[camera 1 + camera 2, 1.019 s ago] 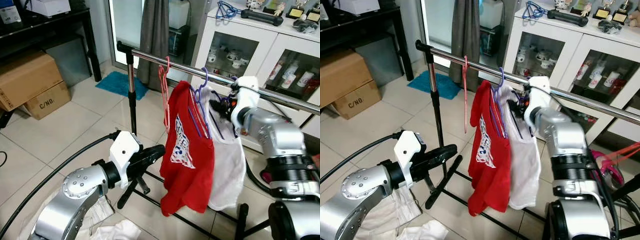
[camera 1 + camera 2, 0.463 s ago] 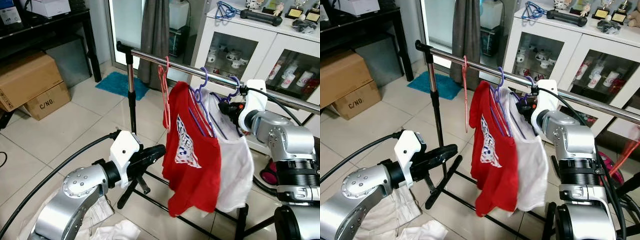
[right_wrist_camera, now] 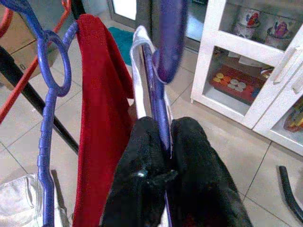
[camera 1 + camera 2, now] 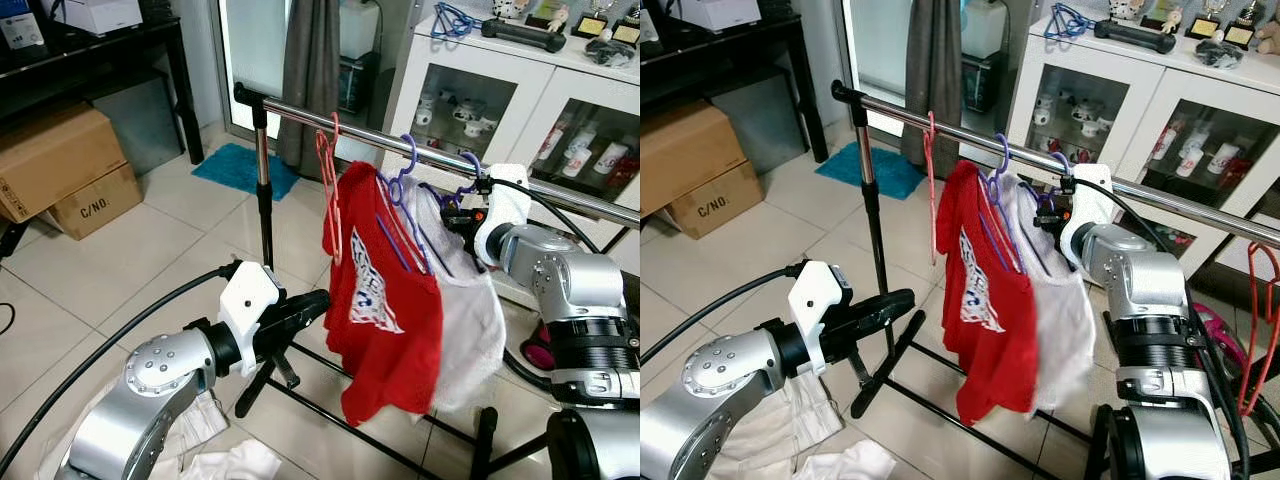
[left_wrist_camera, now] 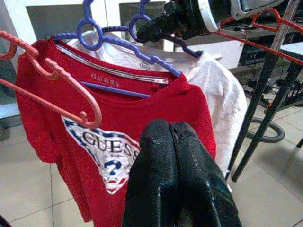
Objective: Hang hanger
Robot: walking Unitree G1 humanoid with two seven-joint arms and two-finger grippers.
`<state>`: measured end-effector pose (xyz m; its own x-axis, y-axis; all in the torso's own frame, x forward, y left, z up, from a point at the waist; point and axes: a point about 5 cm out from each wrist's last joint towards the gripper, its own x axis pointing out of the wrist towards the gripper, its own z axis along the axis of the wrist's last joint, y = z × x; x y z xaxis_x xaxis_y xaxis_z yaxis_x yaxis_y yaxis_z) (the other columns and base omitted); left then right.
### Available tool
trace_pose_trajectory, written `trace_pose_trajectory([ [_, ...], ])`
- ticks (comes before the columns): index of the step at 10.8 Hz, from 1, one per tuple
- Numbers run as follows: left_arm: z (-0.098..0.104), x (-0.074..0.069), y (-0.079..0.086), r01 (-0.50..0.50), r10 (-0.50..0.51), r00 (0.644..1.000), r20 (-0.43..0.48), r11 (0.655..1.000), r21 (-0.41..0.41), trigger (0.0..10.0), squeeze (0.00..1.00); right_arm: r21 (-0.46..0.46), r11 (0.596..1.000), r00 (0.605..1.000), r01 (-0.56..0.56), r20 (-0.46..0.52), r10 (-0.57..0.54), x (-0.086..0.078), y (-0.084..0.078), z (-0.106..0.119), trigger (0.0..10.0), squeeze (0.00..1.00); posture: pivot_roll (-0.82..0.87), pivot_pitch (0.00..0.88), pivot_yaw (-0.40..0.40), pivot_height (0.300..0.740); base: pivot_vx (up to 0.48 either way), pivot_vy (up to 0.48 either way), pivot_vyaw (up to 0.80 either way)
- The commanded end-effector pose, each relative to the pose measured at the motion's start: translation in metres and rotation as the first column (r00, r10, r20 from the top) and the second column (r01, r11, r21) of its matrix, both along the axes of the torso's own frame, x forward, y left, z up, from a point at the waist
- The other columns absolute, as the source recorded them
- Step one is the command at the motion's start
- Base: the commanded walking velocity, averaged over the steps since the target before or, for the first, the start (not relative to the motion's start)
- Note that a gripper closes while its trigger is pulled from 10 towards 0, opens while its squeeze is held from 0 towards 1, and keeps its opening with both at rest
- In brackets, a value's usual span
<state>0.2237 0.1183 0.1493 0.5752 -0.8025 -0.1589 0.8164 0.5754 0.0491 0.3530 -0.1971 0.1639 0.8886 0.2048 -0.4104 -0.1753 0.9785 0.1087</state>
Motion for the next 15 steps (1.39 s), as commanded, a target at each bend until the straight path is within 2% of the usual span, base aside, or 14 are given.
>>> trace_pose_trajectory([
  [1, 0.004, 0.000, -0.002, 0.015, -0.015, 1.000, 0.015, 1.000, 0.004, 10.0, 0.00, 0.006, 1.000, 1.000, -0.001, 0.027, 0.001, 0.003, 0.000, 0.007, 0.0, 0.00, 0.08, 0.000, -0.048, 0.740, 0.000, 0.000, 0.00],
  [5, 0.006, 0.002, -0.002, 0.018, -0.018, 1.000, 0.020, 1.000, 0.007, 10.0, 0.00, 0.022, 0.999, 0.997, -0.039, 0.068, 0.037, 0.001, 0.003, 0.009, 0.0, 0.00, 0.09, 0.000, -0.038, 0.740, 0.000, 0.000, 0.00],
  [7, 0.005, 0.015, 0.006, -0.132, 0.130, 0.990, 0.053, 0.991, 0.021, 10.0, 0.00, -0.003, 0.998, 0.990, -0.064, 0.126, 0.064, -0.012, -0.004, 0.017, 0.0, 0.00, 0.09, 0.000, -0.036, 0.740, 0.000, 0.000, 0.00],
  [8, 0.005, 0.023, 0.011, -0.226, 0.225, 0.972, 0.073, 0.974, 0.008, 10.0, 0.00, -0.023, 0.997, 0.986, -0.072, 0.149, 0.074, -0.019, -0.009, 0.020, 0.0, 0.00, 0.09, 0.000, -0.036, 0.740, 0.000, 0.000, 0.00],
  [9, 0.005, 0.030, 0.019, -0.354, 0.355, 0.929, 0.101, 0.935, -0.021, 10.0, 0.00, -0.068, 0.995, 0.983, -0.071, 0.165, 0.082, -0.035, -0.020, 0.026, 0.0, 0.00, 0.09, 0.000, -0.040, 0.740, 0.000, 0.000, 0.00],
  [10, 0.004, 0.031, 0.020, -0.374, 0.374, 0.922, 0.104, 0.927, -0.020, 10.0, 0.00, -0.092, 0.993, 0.984, -0.068, 0.157, 0.082, -0.045, -0.025, 0.027, 0.0, 0.00, 0.09, 0.000, -0.042, 0.740, 0.000, 0.000, 0.00],
  [12, 0.004, 0.031, 0.020, -0.374, 0.374, 0.922, 0.104, 0.927, -0.020, 10.0, 0.00, -0.092, 0.993, 0.984, -0.068, 0.157, 0.082, -0.045, -0.025, 0.027, 0.0, 0.00, 0.09, 0.000, -0.042, 0.740, 0.000, 0.000, 0.00],
  [13, 0.002, 0.030, 0.019, -0.375, 0.374, 0.922, 0.097, 0.927, -0.016, 10.0, 0.00, -0.158, 0.986, 0.988, -0.046, 0.136, 0.068, -0.063, -0.029, 0.016, 10.0, 0.00, 0.08, 0.000, -0.038, 0.740, -0.289, 0.000, 0.00],
  [14, -0.002, 0.030, 0.017, -0.379, 0.378, 0.922, 0.088, 0.925, -0.007, 10.0, 0.00, -0.204, 0.978, 0.993, 0.031, 0.122, -0.006, -0.083, -0.031, -0.003, 10.0, 0.00, 0.08, 0.000, -0.041, 0.740, -0.307, 0.000, 0.00],
  [15, -0.003, 0.030, 0.016, -0.381, 0.380, 0.920, 0.089, 0.924, -0.007, 10.0, 0.00, -0.217, 0.975, 0.992, 0.050, 0.122, -0.023, -0.087, -0.031, -0.007, 10.0, 0.00, 0.08, 0.000, -0.044, 0.740, -0.307, 0.000, 0.00],
])
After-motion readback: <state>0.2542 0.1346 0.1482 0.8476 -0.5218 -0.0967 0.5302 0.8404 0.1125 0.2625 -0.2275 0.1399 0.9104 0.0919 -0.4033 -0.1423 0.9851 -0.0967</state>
